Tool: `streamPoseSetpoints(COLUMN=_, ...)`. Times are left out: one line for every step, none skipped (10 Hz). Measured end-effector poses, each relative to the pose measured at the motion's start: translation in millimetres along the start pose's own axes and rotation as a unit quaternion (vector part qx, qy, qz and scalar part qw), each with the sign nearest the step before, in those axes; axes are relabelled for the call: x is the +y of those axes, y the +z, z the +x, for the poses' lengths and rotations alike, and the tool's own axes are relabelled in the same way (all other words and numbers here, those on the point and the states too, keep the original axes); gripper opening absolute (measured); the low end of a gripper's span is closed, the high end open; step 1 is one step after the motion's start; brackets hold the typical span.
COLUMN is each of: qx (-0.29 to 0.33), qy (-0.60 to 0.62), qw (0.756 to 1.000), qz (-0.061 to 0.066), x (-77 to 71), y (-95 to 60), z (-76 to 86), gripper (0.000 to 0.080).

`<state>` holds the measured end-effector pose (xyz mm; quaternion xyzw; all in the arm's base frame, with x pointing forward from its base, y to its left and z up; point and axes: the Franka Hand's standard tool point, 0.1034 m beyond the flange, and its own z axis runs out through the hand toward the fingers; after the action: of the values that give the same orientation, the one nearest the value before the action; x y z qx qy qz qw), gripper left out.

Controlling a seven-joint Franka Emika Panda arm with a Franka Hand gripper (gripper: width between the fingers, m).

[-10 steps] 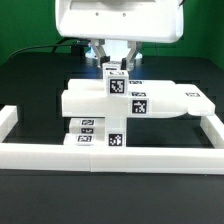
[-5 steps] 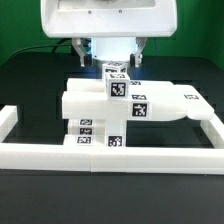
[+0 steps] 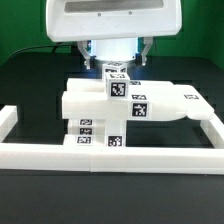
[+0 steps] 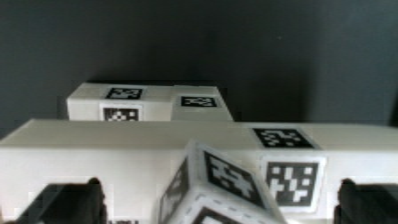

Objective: Assemble chair

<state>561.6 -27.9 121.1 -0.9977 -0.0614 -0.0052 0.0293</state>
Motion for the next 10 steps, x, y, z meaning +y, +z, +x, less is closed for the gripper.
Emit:
streamPoseSetpoints(qx=0.014, qy=-0.071, qw=0.997, qz=-0.008, x=1.1, y=-2.3, z=6.1, gripper=0.0649)
streamPoseSetpoints(qx=0.019, qy=-0.149, qw=0.989, qz=-0.012, x=4.3, y=-3.3, z=8.0, gripper=0.0649)
streamPoseSetpoints(qx=0.016, qy=-0.207, qw=0.978, qz=-0.013, x=7.6, y=-0.5, z=6.4, gripper=0.0649)
streamPoseSetpoints(qx=0.012, qy=-0.236, qw=0.972, qz=-0.013, x=5.2, y=3.5, z=5.1, gripper=0.0649)
streamPoseSetpoints(qx=0.012, qy=-0.28, qw=0.96, qz=-0.021, x=5.5, y=2.4, z=6.8, gripper=0.0649)
streamPoseSetpoints(qx=0.01, qy=-0.303, qw=0.952, qz=-0.025, x=8.7, y=1.7, z=6.4, gripper=0.0649)
streamPoseSetpoints(qx=0.009, qy=-0.294, qw=0.955, qz=-0.025, x=9.3, y=2.0, z=6.1, gripper=0.0622)
streamPoseSetpoints(qx=0.01, qy=-0.282, qw=0.959, qz=-0.025, x=9.5, y=2.0, z=6.1, gripper=0.0622)
streamPoseSetpoints(qx=0.01, qy=-0.277, qw=0.961, qz=-0.025, x=9.6, y=2.0, z=6.1, gripper=0.0449)
streamPoseSetpoints(qx=0.01, qy=-0.256, qw=0.966, qz=-0.025, x=9.7, y=1.9, z=6.1, gripper=0.0276)
